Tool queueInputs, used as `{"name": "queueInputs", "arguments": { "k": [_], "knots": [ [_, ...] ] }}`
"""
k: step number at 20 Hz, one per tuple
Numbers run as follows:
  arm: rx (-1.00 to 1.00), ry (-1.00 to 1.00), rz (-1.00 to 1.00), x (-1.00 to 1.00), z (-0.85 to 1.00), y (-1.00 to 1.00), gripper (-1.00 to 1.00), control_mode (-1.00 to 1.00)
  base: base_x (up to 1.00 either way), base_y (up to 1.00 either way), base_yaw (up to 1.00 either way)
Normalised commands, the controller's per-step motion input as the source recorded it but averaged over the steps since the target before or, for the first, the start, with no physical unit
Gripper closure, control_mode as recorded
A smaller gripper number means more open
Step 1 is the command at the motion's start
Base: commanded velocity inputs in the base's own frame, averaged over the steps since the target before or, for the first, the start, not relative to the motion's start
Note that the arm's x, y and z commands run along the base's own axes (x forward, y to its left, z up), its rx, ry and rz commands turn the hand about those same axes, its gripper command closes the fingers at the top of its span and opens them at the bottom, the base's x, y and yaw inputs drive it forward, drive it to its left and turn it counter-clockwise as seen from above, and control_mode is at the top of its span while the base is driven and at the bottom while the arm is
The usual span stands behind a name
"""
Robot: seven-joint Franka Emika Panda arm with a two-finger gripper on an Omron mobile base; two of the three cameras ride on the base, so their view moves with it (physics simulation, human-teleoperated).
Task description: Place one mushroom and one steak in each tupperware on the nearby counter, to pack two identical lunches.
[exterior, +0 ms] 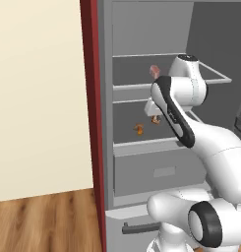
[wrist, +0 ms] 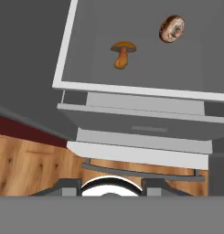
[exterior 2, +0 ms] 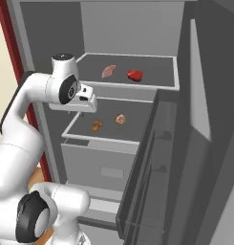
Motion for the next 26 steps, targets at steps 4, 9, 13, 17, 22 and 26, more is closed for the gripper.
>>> {"name": "queueInputs", "arguments": {
  "k": [4, 9, 13, 17, 22, 26],
  "knots": [
    [-0.02, -0.07, 0.0, -0.3, -0.01, 0.0, -1.0, -1.0, 0.0, 0.0, 0.0],
    [-0.1, -0.51, 0.0, -0.52, 0.44, -0.01, -1.0, -1.0, 0.0, 0.0, 0.0],
    [0.02, -0.46, 0.0, -0.2, 0.92, -0.16, -1.0, -1.0, 0.0, 0.0, 0.0],
    [0.26, -0.16, -0.05, 0.09, 1.0, -0.24, -1.0, -1.0, 0.0, 0.0, 0.0],
    [0.23, 0.0, -0.13, 0.65, 0.66, -0.18, -1.0, -1.0, 0.0, 0.0, 0.0],
    [-0.07, 0.12, -0.31, 1.0, 0.15, 0.0, -1.0, -1.0, 0.0, 0.0, 0.0]
  ]
}}
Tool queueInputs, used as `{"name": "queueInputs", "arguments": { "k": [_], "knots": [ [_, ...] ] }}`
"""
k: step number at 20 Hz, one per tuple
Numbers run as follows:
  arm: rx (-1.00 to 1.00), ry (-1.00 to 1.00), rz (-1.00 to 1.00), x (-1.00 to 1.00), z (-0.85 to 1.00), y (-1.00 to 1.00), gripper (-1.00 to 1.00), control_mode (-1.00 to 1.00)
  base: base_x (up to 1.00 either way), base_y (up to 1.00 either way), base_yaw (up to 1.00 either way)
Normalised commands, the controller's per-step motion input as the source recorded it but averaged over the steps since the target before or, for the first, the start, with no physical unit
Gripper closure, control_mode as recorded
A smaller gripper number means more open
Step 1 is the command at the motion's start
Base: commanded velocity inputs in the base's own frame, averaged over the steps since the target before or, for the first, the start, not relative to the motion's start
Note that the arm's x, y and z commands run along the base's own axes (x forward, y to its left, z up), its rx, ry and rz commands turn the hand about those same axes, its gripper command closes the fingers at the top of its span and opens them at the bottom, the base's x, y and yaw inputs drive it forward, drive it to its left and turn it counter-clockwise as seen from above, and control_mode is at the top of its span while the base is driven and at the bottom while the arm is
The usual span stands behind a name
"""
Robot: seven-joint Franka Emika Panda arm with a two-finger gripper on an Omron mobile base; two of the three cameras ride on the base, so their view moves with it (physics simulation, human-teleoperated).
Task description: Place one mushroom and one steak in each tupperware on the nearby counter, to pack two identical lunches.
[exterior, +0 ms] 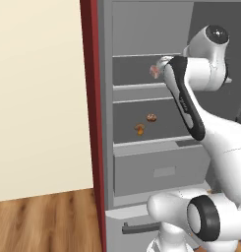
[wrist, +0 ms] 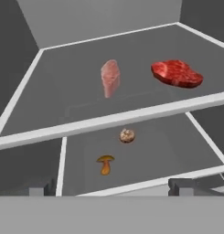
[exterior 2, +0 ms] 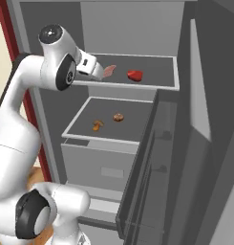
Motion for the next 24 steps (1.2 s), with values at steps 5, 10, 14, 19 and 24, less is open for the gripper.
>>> {"name": "queueInputs", "arguments": {
  "k": [5, 10, 14, 19, 24],
  "knots": [
    [0.0, 0.1, -0.07, 0.41, -0.05, -0.02, -1.0, -1.0, 0.0, 0.0, 0.0],
    [0.0, 0.15, 0.0, 0.36, -0.25, -0.13, -1.0, -1.0, 0.0, 0.0, 0.0],
    [0.0, 0.16, -0.01, 0.75, -0.18, -0.1, -1.0, -1.0, 0.0, 0.0, 0.0],
    [-0.01, 0.1, -0.01, 0.89, -0.2, -0.02, -1.0, -1.0, 0.0, 0.0, 0.0],
    [-0.05, 0.01, 0.0, 0.8, -0.36, -0.03, -1.0, -1.0, 0.0, 0.0, 0.0]
  ]
}}
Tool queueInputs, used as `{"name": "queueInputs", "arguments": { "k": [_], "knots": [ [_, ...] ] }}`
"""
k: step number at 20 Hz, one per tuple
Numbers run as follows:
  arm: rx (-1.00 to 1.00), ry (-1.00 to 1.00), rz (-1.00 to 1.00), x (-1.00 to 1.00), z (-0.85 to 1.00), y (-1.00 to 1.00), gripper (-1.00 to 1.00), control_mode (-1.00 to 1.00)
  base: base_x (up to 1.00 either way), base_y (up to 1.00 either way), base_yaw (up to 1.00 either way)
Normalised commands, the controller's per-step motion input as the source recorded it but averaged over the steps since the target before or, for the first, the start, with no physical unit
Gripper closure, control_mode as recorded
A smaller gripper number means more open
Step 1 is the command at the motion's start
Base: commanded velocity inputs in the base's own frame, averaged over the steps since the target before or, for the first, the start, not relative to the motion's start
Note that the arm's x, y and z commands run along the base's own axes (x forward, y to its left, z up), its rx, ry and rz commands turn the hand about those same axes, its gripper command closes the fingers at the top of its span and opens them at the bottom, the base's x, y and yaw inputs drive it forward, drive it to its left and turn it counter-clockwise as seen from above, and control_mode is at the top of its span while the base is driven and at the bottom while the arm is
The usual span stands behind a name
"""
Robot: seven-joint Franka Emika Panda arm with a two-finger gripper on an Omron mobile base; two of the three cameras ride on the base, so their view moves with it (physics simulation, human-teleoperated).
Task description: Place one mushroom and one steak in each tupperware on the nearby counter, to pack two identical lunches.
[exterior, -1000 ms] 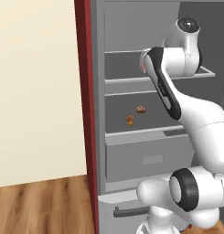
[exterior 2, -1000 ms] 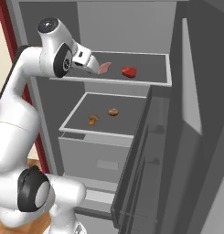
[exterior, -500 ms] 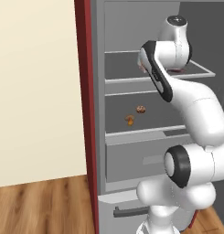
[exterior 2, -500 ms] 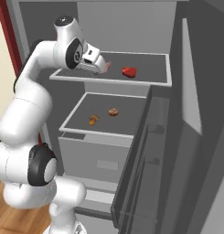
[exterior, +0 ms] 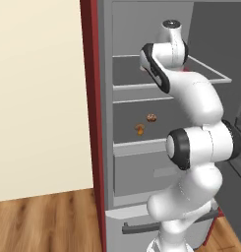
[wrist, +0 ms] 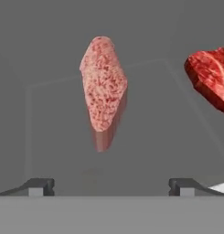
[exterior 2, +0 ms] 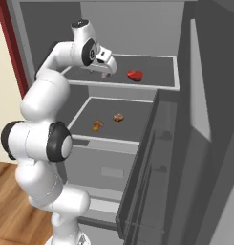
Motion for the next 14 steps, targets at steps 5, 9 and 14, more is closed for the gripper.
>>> {"name": "queueInputs", "arguments": {
  "k": [5, 9, 14],
  "knots": [
    [-0.08, 0.0, 0.0, 0.6, -0.39, -0.04, -1.0, -1.0, 0.0, 0.0, 0.0],
    [-0.04, 0.0, 0.0, 0.61, -0.27, -0.08, -1.0, -1.0, 0.0, 0.0, 0.0],
    [-0.04, 0.0, 0.0, 0.45, -0.52, -0.02, 1.0, -1.0, 0.0, 0.0, 0.0]
  ]
}}
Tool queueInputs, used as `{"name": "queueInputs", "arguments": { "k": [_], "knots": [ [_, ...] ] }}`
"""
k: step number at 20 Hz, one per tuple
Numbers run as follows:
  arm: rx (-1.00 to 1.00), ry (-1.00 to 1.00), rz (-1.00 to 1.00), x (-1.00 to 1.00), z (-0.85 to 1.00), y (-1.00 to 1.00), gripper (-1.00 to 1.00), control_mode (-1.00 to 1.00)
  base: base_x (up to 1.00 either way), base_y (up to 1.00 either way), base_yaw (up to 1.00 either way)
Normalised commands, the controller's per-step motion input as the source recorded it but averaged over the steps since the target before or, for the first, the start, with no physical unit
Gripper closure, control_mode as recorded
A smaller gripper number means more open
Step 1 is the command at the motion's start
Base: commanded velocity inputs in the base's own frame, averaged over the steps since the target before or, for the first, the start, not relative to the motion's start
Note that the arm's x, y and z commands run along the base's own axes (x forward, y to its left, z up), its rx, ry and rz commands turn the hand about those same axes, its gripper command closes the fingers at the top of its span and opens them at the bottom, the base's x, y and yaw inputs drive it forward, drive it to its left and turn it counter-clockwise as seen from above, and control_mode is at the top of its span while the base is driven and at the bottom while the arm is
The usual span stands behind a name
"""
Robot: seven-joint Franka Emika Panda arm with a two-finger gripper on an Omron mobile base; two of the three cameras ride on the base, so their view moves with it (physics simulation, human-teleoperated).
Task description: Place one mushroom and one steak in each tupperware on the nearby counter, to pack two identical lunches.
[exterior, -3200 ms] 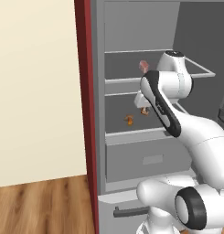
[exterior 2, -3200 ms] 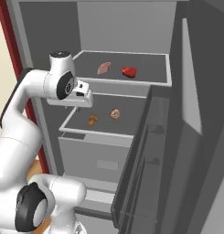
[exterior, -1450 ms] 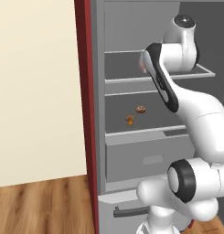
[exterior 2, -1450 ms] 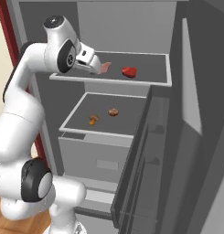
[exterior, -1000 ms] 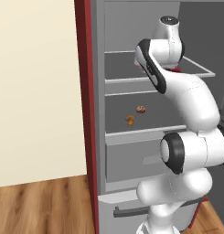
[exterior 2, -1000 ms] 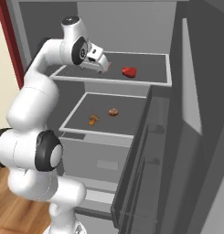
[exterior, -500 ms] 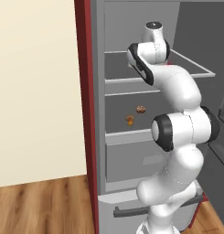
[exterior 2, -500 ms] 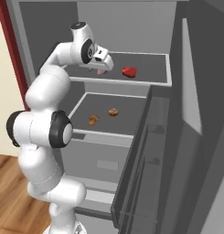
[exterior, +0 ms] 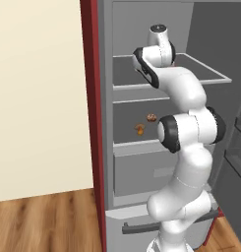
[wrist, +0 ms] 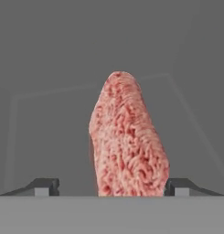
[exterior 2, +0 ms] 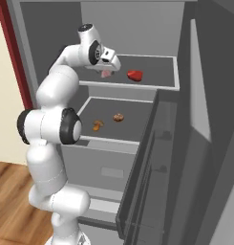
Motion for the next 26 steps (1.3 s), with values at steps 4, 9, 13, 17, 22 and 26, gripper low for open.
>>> {"name": "queueInputs", "arguments": {
  "k": [4, 9, 13, 17, 22, 26],
  "knots": [
    [-0.07, -0.01, 0.0, -0.06, -0.36, -0.02, 1.0, -1.0, 0.0, 0.0, 0.0],
    [0.0, -0.06, 0.0, -0.53, 0.0, 0.18, 1.0, -1.0, 0.0, 0.0, 0.0],
    [0.0, -0.22, 0.0, -1.0, -0.11, 0.53, 1.0, -1.0, 0.0, 0.0, 0.0],
    [0.04, -0.1, -0.02, -1.0, -0.25, 0.49, 1.0, -1.0, 0.0, 0.0, 0.0],
    [0.11, 0.0, -0.01, -1.0, -0.22, 0.28, 1.0, -1.0, 0.0, 0.0, 0.0],
    [0.08, 0.1, 0.0, -1.0, -0.84, 0.02, 1.0, -1.0, 0.0, 0.0, 0.0]
  ]
}}
